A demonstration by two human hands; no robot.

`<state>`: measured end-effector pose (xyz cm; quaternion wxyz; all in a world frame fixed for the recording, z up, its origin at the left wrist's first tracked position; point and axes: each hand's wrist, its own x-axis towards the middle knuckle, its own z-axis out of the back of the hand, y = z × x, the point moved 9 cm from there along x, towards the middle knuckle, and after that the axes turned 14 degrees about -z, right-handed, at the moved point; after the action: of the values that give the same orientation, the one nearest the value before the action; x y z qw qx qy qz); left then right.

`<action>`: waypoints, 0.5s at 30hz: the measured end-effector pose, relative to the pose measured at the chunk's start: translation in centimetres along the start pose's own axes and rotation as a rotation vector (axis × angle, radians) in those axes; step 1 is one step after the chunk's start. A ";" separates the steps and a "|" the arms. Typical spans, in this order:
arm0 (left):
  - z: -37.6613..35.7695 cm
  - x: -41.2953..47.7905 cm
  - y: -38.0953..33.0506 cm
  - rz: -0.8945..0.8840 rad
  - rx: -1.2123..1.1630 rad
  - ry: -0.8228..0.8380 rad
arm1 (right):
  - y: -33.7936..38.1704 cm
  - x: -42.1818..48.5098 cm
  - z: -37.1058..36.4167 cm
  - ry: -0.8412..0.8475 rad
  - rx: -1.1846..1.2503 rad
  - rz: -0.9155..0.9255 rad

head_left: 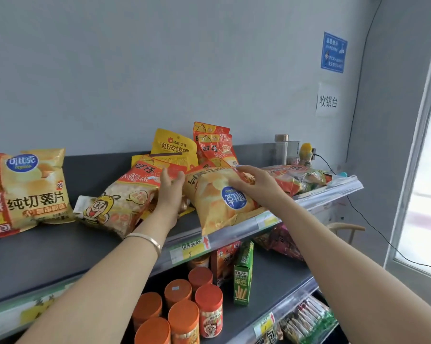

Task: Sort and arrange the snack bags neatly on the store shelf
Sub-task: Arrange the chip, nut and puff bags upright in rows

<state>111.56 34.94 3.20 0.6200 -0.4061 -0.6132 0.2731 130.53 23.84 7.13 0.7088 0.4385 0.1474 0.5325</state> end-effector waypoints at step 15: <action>8.5 -1.7 -1.5 0.028 -0.473 -0.056 | 6.6 -1.0 -10.1 0.249 0.405 0.124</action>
<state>102.83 34.20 2.84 0.4867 -0.5409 -0.6712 0.1416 119.22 27.99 6.21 0.5488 0.5109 0.3104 0.5844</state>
